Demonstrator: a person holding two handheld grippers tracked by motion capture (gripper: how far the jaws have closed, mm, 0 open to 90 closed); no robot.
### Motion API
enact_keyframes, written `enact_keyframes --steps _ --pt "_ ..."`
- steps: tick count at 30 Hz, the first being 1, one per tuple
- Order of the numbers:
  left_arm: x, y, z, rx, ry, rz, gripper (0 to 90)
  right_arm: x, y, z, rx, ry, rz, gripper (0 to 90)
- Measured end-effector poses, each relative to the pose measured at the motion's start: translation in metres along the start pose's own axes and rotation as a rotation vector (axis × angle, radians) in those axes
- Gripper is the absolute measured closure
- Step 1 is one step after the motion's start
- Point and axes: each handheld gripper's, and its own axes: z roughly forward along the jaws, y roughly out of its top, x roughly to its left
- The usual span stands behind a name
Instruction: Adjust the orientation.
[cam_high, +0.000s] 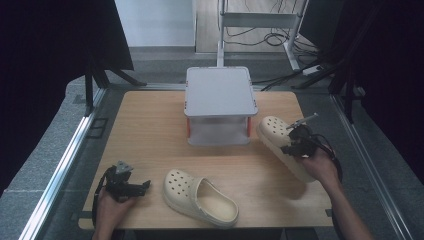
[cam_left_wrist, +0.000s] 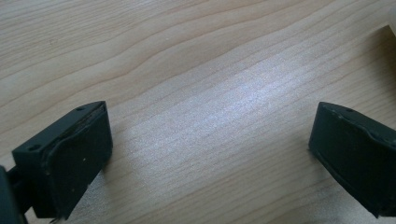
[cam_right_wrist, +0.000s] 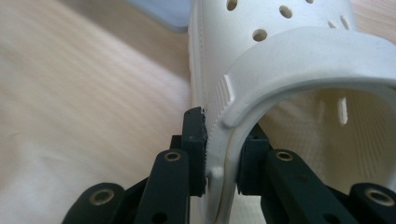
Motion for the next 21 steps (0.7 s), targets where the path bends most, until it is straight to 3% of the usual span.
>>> enact_keyframes --steps 4,5,8,10,16,17,20,21 --pt "0.0 0.0 0.0 -0.001 0.0 -0.005 0.0 0.029 0.002 -0.004 -0.007 0.04 -0.082 76.9" --pt "0.0 0.0 0.0 -0.001 0.0 -0.005 0.0 0.029 0.002 -0.004 -0.007 0.04 -0.082 76.9" --pt "0.0 0.0 0.0 0.0 -0.001 -0.005 0.0 0.051 0.009 -0.001 -0.004 0.074 -0.143 76.8" --pt "0.0 0.0 0.0 -0.001 -0.001 -0.006 0.0 0.057 0.011 0.0 -0.001 0.082 -0.153 76.8" --pt "0.0 0.0 0.0 -0.001 -0.001 -0.005 0.0 0.09 0.024 0.014 0.017 0.131 -0.227 76.8" --pt "0.0 0.0 0.0 -0.001 -0.001 -0.005 0.0 0.101 0.029 0.019 0.024 0.149 -0.249 76.8" --pt "0.0 0.0 0.0 -0.001 -0.001 -0.005 0.0 0.112 0.035 0.024 0.028 0.162 -0.273 76.8" --pt "0.0 0.0 0.0 -0.001 -0.001 -0.005 0.0 0.125 0.042 0.03 0.031 0.175 -0.297 76.8"
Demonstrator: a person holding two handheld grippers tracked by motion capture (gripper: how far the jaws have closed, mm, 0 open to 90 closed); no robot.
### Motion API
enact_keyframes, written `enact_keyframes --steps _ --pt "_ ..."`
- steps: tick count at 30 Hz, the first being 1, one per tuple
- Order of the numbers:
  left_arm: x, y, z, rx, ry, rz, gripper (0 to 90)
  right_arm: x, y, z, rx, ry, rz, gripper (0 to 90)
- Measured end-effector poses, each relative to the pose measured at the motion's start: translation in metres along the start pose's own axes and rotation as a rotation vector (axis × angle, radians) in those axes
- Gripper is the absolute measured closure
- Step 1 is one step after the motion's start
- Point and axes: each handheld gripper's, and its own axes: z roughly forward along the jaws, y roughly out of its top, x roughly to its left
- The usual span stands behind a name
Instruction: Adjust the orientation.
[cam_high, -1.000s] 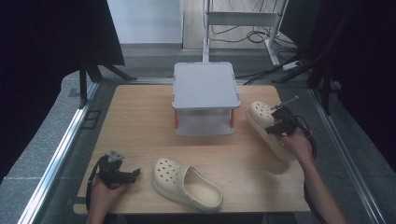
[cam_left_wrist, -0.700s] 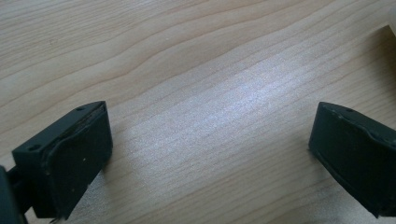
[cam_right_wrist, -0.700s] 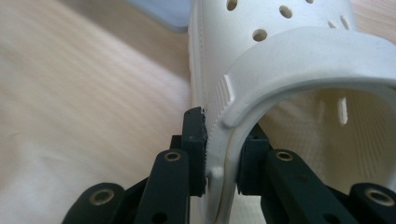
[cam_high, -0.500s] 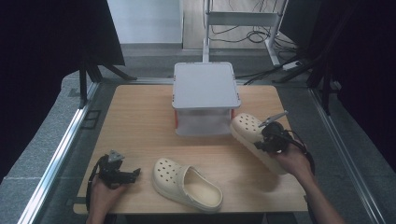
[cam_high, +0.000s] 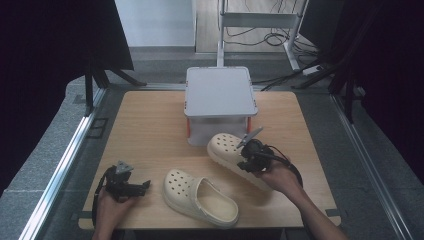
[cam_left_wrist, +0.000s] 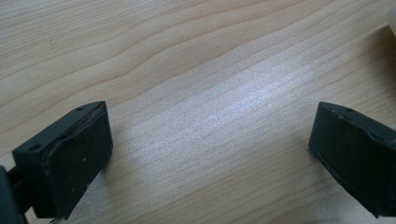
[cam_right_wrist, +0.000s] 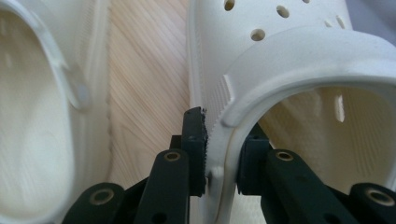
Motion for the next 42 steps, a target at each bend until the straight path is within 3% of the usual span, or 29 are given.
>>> enact_keyframes --steps 4,12,23,33,38,42 --pt "0.0 0.0 0.0 0.0 0.0 0.003 0.0 0.009 0.013 0.01 0.0 0.016 -0.024 76.8" --pt "0.0 0.0 0.0 0.0 0.0 0.003 0.0 0.037 0.045 0.046 0.024 0.052 -0.093 76.8" --pt "0.0 0.0 0.0 -0.001 0.0 0.001 0.0 0.047 0.048 0.069 0.061 0.099 -0.113 76.8" --pt "0.0 0.0 0.0 -0.001 -0.001 0.0 0.0 0.043 0.036 0.067 0.076 0.174 -0.154 72.6" --pt "0.0 0.0 0.0 0.0 -0.002 -0.001 0.0 0.033 0.03 0.045 0.04 0.189 -0.158 66.0" --pt "0.0 0.0 0.0 0.0 -0.002 -0.001 0.0 0.026 0.021 0.028 0.029 0.197 -0.137 52.8"
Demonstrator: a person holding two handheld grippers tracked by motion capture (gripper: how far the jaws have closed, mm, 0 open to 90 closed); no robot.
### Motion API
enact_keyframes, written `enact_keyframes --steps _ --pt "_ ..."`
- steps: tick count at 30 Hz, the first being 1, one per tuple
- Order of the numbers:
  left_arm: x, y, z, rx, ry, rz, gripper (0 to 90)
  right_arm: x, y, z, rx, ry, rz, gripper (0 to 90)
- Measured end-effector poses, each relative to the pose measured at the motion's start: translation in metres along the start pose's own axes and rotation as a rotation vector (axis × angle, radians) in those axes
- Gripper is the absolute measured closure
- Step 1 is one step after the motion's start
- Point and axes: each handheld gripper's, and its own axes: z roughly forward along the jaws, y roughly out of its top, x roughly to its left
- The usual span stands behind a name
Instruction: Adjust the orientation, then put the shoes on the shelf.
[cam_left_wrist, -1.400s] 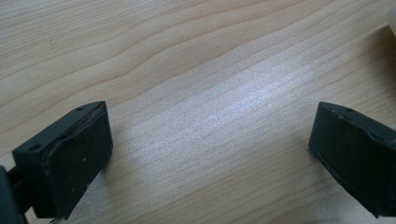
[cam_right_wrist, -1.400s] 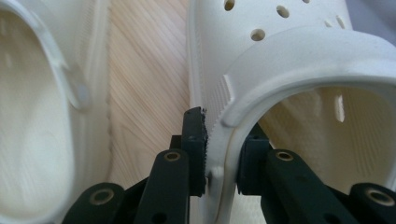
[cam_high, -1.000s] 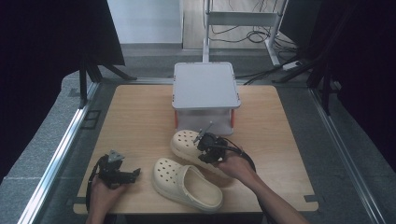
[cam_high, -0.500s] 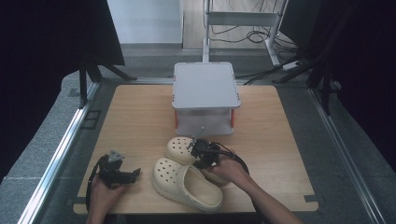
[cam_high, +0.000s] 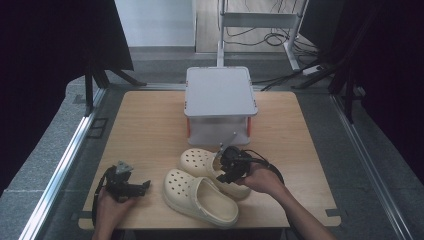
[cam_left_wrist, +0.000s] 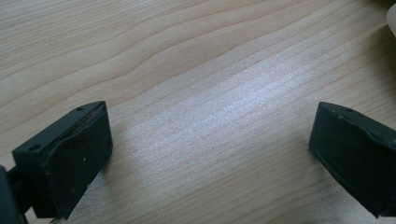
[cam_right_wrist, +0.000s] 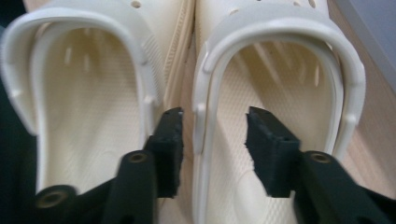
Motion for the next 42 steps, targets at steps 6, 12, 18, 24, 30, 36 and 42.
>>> enact_keyframes --steps 6,12,18,24,30,36,42 --pt "0.0 0.0 0.0 0.0 0.0 0.0 0.0 0.008 -0.004 0.001 -0.017 0.066 -0.013 27.2" --pt "0.0 0.0 0.0 -0.002 0.0 -0.002 0.0 0.015 0.002 0.014 0.005 0.058 -0.032 19.1" --pt "0.0 0.0 0.0 0.0 0.0 0.002 0.0 0.019 0.008 0.028 0.023 0.055 -0.053 17.8" --pt "0.0 0.0 0.0 -0.001 0.0 -0.001 0.0 0.021 0.012 0.04 0.047 0.042 -0.06 19.0" --pt "0.0 0.0 0.0 0.0 0.0 0.0 0.0 0.022 0.019 0.049 0.06 0.02 -0.05 24.8" --pt "0.0 0.0 0.0 0.0 0.0 0.0 0.0 0.024 0.025 0.054 0.079 -0.001 -0.047 35.9" --pt "0.0 0.0 0.0 -0.001 0.0 0.0 0.0 0.023 0.028 0.059 0.103 -0.028 -0.036 49.5"
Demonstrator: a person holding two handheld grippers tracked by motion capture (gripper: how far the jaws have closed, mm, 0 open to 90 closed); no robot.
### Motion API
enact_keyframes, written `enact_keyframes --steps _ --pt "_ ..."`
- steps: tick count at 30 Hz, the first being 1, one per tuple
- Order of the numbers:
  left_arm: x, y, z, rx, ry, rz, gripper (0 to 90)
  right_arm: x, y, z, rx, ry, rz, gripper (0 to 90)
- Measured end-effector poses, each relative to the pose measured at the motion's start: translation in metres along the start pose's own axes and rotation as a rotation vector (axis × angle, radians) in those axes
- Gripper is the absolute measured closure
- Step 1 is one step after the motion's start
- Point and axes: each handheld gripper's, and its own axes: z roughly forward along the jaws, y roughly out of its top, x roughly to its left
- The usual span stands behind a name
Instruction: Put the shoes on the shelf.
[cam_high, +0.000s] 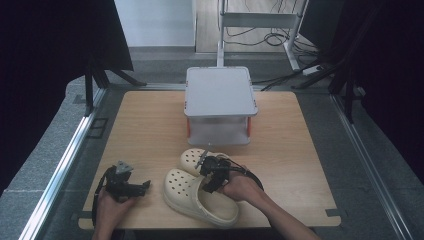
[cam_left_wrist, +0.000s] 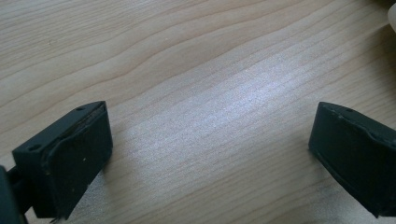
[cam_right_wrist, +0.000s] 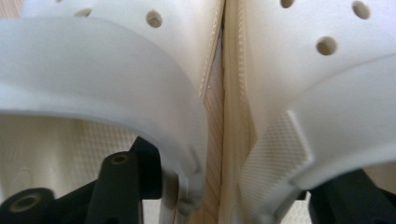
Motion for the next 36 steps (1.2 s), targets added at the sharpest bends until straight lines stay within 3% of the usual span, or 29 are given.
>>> enact_keyframes --steps 3,5,10,17,36 --pt "0.0 0.0 0.0 0.001 -0.001 0.0 0.0 0.001 0.0 -0.002 -0.001 -0.01 0.0 62.8" --pt "0.0 0.0 0.0 0.0 0.001 0.001 0.0 -0.001 0.0 -0.003 0.0 -0.013 0.026 63.7" --pt "0.0 0.0 0.0 0.0 0.0 0.0 0.0 0.0 0.001 -0.003 0.01 -0.023 0.035 64.3" --pt "0.0 0.0 0.0 0.001 -0.001 0.0 0.0 0.0 0.0 -0.013 0.008 0.017 0.056 64.6" --pt "0.0 0.0 0.0 0.002 -0.001 0.001 0.0 -0.005 -0.002 -0.072 -0.02 0.011 0.11 64.5"
